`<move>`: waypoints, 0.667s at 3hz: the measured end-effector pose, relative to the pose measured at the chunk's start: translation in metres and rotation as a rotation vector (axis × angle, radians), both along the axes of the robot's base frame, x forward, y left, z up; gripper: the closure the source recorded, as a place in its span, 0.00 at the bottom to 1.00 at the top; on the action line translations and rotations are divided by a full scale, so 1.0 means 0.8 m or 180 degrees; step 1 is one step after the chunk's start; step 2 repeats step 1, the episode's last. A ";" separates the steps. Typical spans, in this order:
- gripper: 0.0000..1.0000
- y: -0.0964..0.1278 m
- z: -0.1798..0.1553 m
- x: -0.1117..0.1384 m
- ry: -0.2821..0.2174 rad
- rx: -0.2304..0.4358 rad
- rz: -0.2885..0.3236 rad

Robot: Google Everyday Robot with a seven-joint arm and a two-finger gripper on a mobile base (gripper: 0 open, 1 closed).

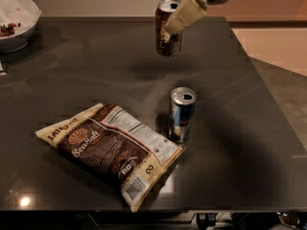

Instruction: Pick orange can

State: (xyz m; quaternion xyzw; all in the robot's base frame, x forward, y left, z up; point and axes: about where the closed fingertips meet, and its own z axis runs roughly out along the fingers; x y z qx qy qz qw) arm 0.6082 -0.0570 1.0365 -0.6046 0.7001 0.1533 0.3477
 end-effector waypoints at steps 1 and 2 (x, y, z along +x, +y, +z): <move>1.00 0.000 0.000 0.000 0.0000 0.0000 0.0000; 1.00 0.000 0.000 0.000 0.0000 0.0000 0.0000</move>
Offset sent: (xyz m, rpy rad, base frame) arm 0.0000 0.0000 0.0000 0.0000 0.0000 0.0000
